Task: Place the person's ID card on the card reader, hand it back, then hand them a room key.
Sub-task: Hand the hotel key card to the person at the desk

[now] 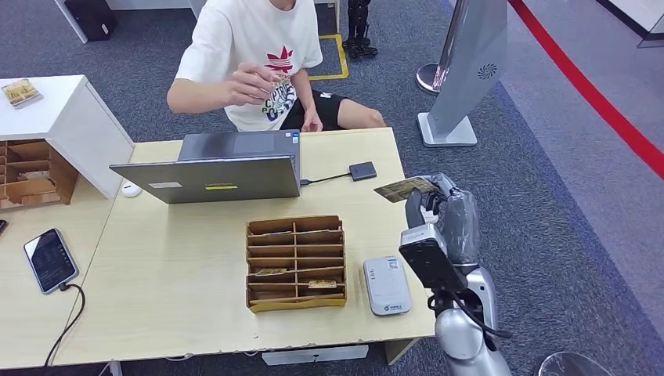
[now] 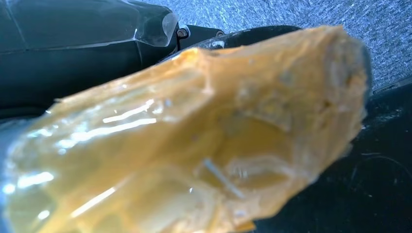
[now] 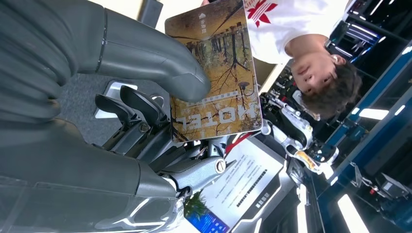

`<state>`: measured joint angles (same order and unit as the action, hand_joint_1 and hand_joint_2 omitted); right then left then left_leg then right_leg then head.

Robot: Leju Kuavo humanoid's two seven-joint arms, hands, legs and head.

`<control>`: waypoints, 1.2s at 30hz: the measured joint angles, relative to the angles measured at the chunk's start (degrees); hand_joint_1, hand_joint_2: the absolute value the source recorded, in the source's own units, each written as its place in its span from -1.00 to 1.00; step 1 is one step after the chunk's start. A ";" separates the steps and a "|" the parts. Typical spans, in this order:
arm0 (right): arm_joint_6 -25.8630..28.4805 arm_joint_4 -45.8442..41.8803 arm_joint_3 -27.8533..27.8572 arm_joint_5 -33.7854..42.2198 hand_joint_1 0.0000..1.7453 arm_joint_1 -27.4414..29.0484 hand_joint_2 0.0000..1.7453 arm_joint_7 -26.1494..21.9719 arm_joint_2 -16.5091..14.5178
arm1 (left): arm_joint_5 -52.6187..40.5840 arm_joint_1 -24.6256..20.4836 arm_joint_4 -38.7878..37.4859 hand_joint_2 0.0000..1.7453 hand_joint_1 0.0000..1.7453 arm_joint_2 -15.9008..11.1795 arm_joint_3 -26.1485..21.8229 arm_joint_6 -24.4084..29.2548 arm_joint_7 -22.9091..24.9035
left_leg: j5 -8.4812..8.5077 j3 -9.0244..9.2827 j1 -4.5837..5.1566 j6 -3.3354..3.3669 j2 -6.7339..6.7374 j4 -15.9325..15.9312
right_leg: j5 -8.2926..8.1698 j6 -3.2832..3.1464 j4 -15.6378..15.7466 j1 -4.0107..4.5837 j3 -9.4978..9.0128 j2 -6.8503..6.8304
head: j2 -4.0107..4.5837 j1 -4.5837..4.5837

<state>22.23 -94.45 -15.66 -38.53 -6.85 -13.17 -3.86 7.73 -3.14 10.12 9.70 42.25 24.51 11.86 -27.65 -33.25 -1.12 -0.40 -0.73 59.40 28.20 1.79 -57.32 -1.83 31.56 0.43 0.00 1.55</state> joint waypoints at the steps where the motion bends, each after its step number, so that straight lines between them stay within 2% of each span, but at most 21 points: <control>1: 0.00 -0.24 0.11 0.00 1.00 0.09 1.00 -0.01 -0.10 | -0.01 0.00 0.00 -1.00 -1.00 0.00 0.00 -0.01 0.00 | 0.00 0.00 0.00 0.00 0.00 0.00 | 0.00 0.00 0.00 0.00 0.00 0.00 | 0.00 0.00; 5: 0.46 -0.86 0.37 0.15 1.00 0.31 1.00 -0.40 -0.39 | -0.05 -0.01 0.00 -1.00 -1.00 0.00 0.00 -0.01 -0.01 | 0.00 0.00 0.00 0.00 0.00 0.00 | 0.00 0.00 0.00 0.00 0.01 0.00 | 0.00 0.00; 16: 6.48 -6.98 1.61 1.36 1.00 1.93 1.00 -4.05 -2.37 | -1.04 -0.05 0.00 -1.00 -1.00 0.00 0.00 -0.41 0.01 | 0.00 -0.02 0.00 0.00 0.01 0.00 | 0.01 0.00 0.00 0.00 0.03 0.00 | 0.00 0.00; 36: 5.77 -9.56 0.19 1.33 1.00 0.85 1.00 -4.42 -2.69 | -1.76 -0.16 0.00 -1.00 -1.00 0.00 0.02 -0.84 0.01 | 0.00 -0.03 0.00 0.00 0.00 0.00 | 0.00 0.00 0.00 0.00 0.02 -0.01 | 0.00 0.00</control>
<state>28.00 -104.01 -15.47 -37.20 -6.01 -17.59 -6.56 5.97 -3.30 10.12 9.70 42.27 23.67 11.87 -27.65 -33.29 -1.12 -0.40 -0.73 59.39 28.20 1.79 -57.33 -1.83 31.58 0.42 0.00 1.55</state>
